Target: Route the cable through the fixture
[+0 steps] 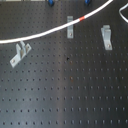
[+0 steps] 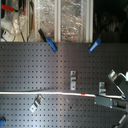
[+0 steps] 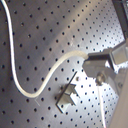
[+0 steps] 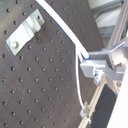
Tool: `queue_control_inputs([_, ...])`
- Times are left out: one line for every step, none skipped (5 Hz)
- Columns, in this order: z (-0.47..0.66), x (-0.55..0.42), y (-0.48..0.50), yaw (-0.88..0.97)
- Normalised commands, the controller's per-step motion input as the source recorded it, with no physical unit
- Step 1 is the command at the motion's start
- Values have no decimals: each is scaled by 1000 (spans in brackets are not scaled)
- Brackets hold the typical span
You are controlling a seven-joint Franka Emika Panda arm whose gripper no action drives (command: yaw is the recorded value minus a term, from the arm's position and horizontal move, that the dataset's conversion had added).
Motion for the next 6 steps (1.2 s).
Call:
queue_control_inputs([1,-2,54,0])
queue_control_inputs([2,-50,121,-203])
queue_control_inputs([0,-68,72,-880])
queue_control_inputs([0,-7,39,0])
queue_control_inputs([147,-811,-172,151])
queue_control_inputs([0,-51,-9,0])
